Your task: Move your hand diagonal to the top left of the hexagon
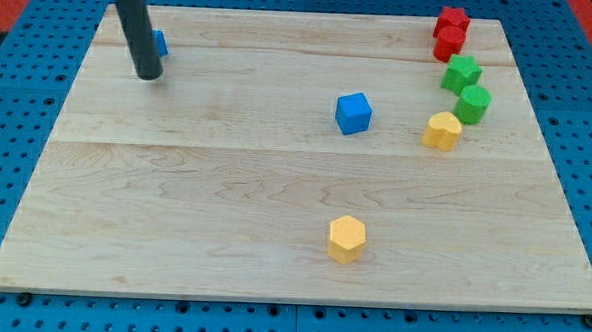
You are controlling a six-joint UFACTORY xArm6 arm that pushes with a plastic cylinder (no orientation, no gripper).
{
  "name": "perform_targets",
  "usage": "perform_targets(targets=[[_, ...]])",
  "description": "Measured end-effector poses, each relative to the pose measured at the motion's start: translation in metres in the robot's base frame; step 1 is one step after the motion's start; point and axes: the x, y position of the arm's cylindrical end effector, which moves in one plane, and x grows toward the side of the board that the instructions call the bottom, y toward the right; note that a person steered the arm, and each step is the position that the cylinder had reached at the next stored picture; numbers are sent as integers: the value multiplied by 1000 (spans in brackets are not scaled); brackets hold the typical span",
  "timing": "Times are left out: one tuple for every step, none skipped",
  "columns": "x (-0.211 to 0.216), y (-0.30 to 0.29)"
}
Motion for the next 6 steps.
perform_targets(targets=[[-36,4],[-65,-3],[-67,-5],[-61,13],[-53,19],[-21,20]])
